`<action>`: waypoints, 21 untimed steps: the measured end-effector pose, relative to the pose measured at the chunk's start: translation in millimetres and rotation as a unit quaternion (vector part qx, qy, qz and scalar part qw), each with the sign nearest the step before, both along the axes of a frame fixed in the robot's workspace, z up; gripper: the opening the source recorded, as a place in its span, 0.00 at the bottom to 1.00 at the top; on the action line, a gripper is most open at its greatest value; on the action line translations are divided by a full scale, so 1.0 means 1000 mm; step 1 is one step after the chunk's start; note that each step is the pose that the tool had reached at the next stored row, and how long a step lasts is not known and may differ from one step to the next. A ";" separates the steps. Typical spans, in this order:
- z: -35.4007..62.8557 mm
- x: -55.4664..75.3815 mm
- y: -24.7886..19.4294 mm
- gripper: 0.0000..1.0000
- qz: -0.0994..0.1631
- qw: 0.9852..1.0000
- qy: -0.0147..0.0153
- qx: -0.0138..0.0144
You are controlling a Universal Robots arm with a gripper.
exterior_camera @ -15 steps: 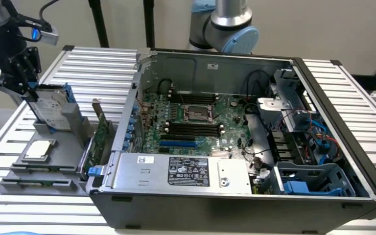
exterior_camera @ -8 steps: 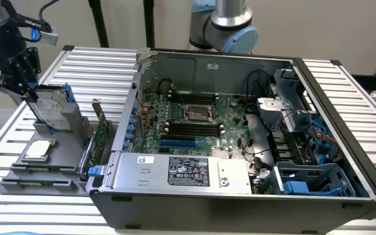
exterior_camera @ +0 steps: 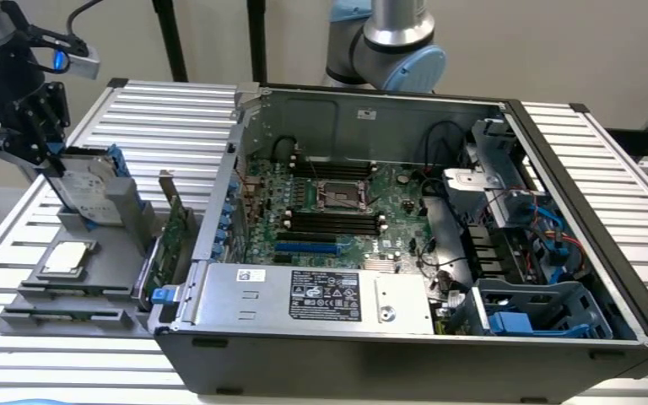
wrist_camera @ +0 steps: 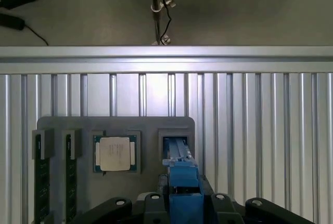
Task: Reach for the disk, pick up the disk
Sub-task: 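Pick up the disk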
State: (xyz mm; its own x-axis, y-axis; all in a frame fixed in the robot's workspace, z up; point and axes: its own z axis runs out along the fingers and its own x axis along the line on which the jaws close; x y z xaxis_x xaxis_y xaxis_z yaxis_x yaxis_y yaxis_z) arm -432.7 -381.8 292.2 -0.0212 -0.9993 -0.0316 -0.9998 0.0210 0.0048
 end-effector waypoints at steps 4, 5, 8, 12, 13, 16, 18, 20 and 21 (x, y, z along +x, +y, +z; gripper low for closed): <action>0.0000 0.000 0.0000 0.33 0.000 1.000 0.000 0.000; 0.0000 0.000 0.0000 0.33 0.000 1.000 0.000 0.000; 0.0000 0.000 0.0000 0.33 0.000 1.000 0.000 0.000; 0.0000 0.000 0.0000 0.33 0.000 1.000 0.000 0.000; 0.0000 0.000 0.0000 0.33 0.000 1.000 0.000 0.000; 0.0013 0.000 0.0000 0.33 0.000 1.000 0.000 0.000; 0.0035 0.000 0.0000 0.33 0.000 1.000 0.000 0.000; 0.0077 0.000 0.0000 0.33 0.000 1.000 0.000 0.000; 0.0105 0.000 0.0000 0.33 0.000 1.000 0.000 0.000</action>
